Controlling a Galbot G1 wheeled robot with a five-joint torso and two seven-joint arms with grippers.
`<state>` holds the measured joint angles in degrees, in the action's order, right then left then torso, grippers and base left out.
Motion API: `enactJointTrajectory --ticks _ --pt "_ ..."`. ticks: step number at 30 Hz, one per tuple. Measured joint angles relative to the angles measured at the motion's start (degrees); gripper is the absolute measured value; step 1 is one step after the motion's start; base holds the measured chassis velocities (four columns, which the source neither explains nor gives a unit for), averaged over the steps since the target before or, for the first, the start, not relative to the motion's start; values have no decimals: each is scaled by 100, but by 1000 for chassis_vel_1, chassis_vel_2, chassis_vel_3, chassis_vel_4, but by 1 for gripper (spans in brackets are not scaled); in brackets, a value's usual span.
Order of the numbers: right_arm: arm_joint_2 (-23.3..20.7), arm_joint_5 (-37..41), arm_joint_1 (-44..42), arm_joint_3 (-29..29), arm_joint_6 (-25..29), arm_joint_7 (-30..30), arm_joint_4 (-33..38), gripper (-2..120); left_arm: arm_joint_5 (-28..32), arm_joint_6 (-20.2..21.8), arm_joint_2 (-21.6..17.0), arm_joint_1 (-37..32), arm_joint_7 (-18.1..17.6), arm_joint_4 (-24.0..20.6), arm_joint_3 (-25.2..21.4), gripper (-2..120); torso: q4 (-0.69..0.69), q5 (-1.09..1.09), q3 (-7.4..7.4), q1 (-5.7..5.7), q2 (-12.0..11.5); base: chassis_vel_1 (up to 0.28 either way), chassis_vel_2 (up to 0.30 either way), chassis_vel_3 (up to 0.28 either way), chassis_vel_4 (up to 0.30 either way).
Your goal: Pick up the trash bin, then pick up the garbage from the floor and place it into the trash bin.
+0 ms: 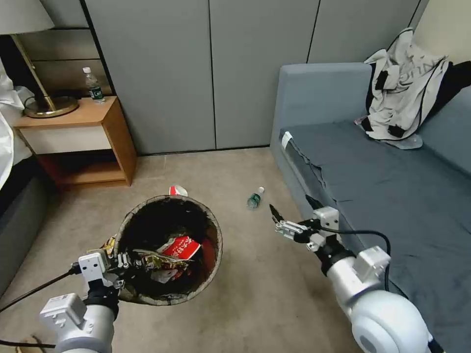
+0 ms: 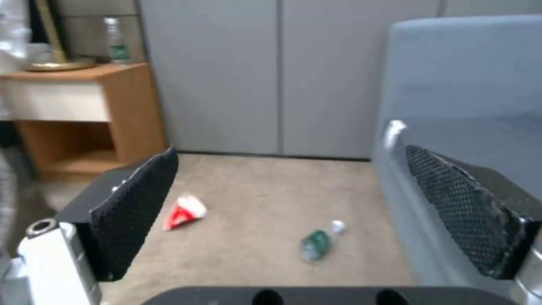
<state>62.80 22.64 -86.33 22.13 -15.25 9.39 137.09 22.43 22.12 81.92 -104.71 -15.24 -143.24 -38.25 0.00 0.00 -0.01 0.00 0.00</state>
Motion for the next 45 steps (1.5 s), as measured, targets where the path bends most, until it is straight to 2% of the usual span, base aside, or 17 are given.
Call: enactJointTrajectory --ticks 5,12,45 --pt "282 -321 -396 323 72 -190 40 100 -5 76 2 -24 -3 0 -12 3 0 0 0 0 0 0 0 0 0" --pt "481 -456 -557 314 118 -269 51 100 -16 126 54 -60 -25 0 6 3 0 0 0 1 0 0 0 0 0" --pt "424 -417 -483 232 123 -223 -47 100 -20 129 34 -30 -5 0 17 3 0 0 1 0 0 -48 46 49 -49"
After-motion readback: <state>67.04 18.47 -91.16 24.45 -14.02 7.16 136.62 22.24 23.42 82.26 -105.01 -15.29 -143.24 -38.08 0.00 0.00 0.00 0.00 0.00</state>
